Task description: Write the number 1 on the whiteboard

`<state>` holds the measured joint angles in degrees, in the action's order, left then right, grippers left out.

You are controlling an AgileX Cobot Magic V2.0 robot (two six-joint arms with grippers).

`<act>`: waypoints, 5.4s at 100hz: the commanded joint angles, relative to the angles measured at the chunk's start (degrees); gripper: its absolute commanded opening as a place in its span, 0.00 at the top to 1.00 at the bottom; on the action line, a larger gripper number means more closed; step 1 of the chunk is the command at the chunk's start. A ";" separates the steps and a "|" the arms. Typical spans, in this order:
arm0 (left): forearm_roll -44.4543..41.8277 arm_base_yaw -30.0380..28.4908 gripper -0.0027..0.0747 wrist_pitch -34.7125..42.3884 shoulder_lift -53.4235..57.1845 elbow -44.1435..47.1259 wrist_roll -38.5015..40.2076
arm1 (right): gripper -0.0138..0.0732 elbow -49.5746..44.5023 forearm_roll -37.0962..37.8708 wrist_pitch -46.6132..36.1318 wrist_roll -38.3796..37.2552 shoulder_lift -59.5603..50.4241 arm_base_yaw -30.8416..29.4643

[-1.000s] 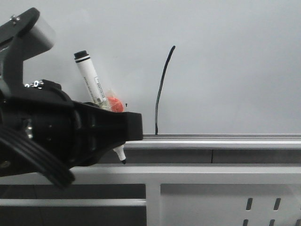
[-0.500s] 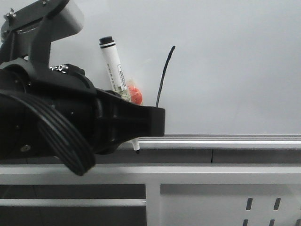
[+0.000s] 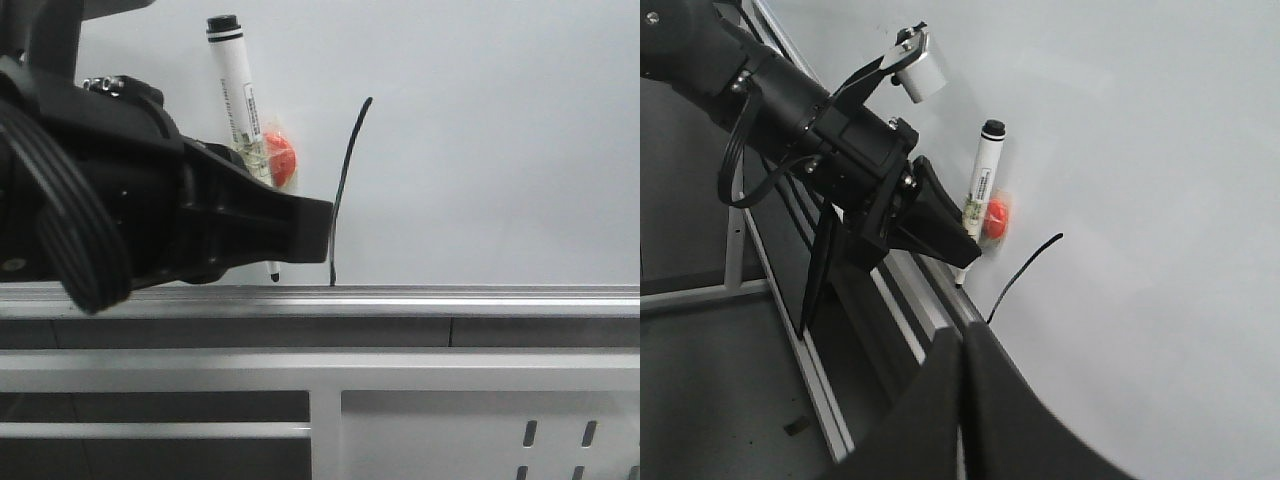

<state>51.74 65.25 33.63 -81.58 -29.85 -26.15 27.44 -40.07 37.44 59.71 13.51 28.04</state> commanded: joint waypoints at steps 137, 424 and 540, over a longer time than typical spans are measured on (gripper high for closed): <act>6.91 -8.42 0.99 -9.92 7.20 -6.73 -13.00 | 0.92 1.38 -4.71 -4.08 0.06 0.57 -0.12; 6.68 -5.06 0.99 -12.90 44.80 4.59 -26.98 | 0.92 1.38 -5.66 -4.06 0.06 0.57 -0.12; 23.71 -5.06 0.99 -12.82 62.09 4.57 -49.82 | 0.92 1.38 -3.65 -3.81 0.06 0.57 -0.12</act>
<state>76.57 59.81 19.80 -18.96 -23.70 -75.72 27.44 -42.57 36.52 59.62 13.51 28.04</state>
